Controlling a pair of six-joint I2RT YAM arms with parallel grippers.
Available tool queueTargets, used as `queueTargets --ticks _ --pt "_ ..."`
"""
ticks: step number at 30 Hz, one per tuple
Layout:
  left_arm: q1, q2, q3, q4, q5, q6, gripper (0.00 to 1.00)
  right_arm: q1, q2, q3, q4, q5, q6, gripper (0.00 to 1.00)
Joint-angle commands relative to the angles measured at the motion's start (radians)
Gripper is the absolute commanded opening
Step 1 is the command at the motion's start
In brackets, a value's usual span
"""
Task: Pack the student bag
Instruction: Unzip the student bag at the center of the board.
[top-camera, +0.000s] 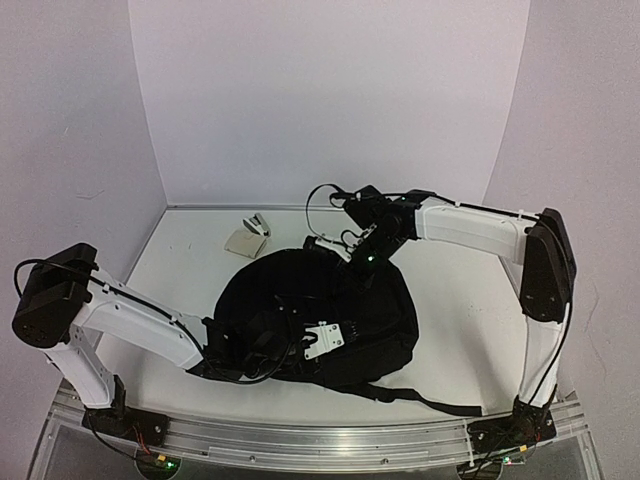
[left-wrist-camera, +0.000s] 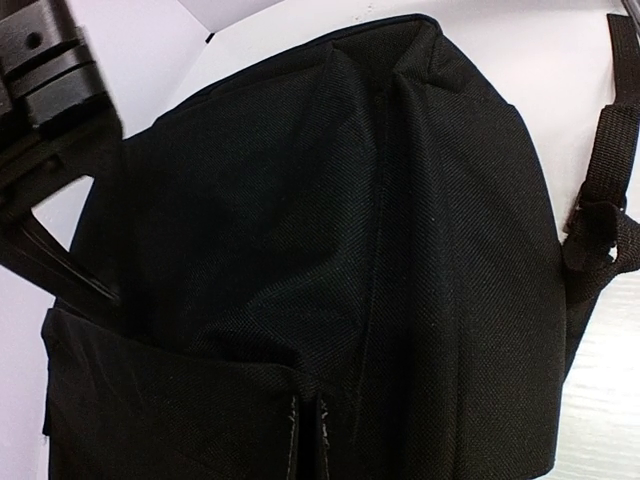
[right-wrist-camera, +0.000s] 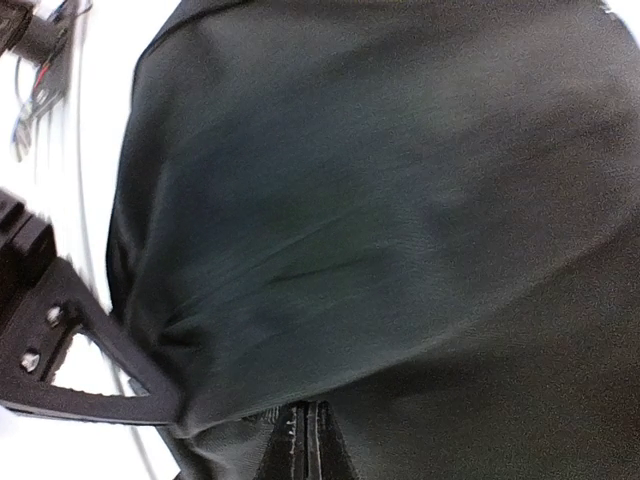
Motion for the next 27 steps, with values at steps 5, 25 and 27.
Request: queueTargets --ticks 5,25,27 --pt "-0.031 -0.02 0.021 -0.109 0.093 -0.098 0.0 -0.135 0.153 0.286 0.053 0.099 0.007 0.0" --pt "-0.02 -0.042 0.114 -0.145 0.016 -0.35 0.47 -0.208 0.252 0.494 0.072 0.192 0.202 0.45" --pt "-0.006 -0.074 0.13 -0.152 -0.002 -0.404 0.62 -0.212 0.192 0.447 0.077 0.171 0.237 0.55"
